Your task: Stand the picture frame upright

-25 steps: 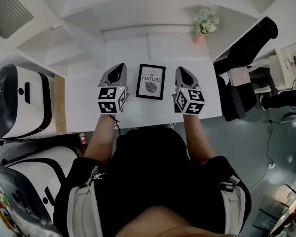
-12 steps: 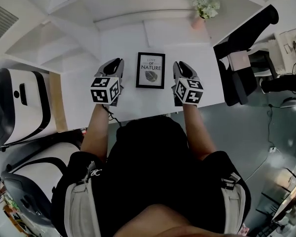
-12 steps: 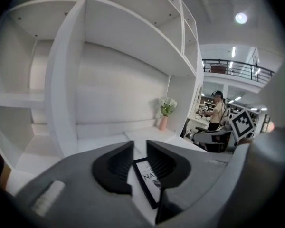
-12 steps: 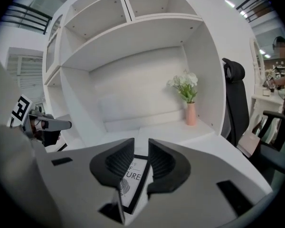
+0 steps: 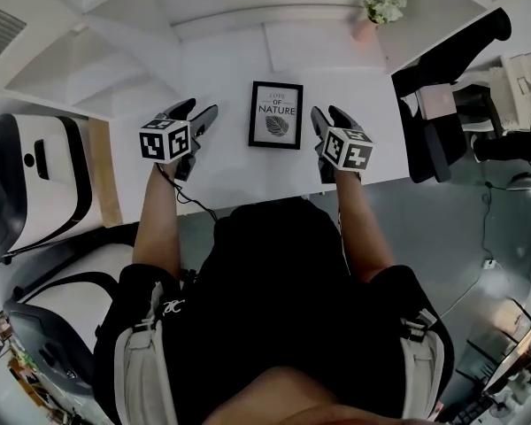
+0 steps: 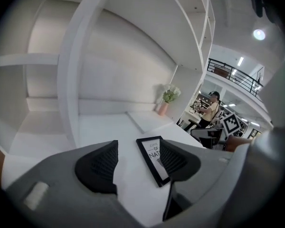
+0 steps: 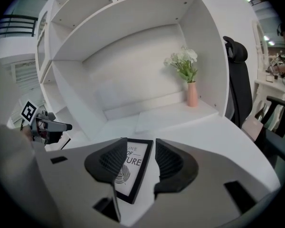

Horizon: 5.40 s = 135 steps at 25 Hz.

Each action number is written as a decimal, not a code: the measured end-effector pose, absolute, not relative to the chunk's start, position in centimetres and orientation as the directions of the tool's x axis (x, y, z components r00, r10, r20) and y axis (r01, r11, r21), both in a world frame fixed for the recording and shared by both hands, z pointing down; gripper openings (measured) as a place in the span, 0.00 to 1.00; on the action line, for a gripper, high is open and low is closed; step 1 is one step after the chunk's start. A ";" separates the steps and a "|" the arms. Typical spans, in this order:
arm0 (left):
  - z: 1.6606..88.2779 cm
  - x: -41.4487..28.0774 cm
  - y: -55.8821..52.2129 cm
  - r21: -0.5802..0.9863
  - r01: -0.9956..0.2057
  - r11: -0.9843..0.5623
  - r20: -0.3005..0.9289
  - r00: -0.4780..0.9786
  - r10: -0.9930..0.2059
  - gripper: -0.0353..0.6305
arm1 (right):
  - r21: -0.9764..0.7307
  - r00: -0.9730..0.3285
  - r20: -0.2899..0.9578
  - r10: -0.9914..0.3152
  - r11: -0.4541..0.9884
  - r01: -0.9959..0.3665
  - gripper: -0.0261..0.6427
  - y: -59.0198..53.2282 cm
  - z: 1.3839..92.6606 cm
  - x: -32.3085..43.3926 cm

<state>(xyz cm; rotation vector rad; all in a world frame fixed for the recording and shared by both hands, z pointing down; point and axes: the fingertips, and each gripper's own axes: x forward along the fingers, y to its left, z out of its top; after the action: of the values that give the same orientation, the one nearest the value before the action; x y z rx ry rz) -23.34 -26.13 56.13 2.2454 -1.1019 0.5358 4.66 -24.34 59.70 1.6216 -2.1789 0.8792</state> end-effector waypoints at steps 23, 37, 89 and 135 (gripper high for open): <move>65.0 -25.1 -25.2 0.612 -0.703 -0.362 0.576 0.710 -0.406 0.46 | -0.286 -0.291 0.813 -0.505 0.089 -0.954 0.30 -26.0 71.0 1.0; 66.1 -23.8 -25.1 0.646 -0.680 -0.347 0.570 0.731 -0.374 0.46 | -0.189 -0.228 0.866 -0.444 0.131 -0.973 0.21 -26.6 72.8 0.9; 70.2 -12.0 -23.9 0.732 -0.662 -0.162 0.599 0.739 -0.309 0.24 | -0.525 -0.539 0.747 -0.390 0.151 -0.838 0.15 -26.1 72.5 1.0; 38.6 -6.2 -25.3 0.072 -0.755 -0.652 0.144 0.655 -0.742 0.19 | -0.089 -0.445 0.091 -0.891 0.437 -0.895 0.14 -27.2 38.0 6.7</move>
<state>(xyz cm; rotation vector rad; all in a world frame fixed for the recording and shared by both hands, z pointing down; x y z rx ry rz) -6.23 -25.34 38.64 2.7425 -1.2462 0.1534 6.65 -27.15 38.01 1.6389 -2.6374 0.1921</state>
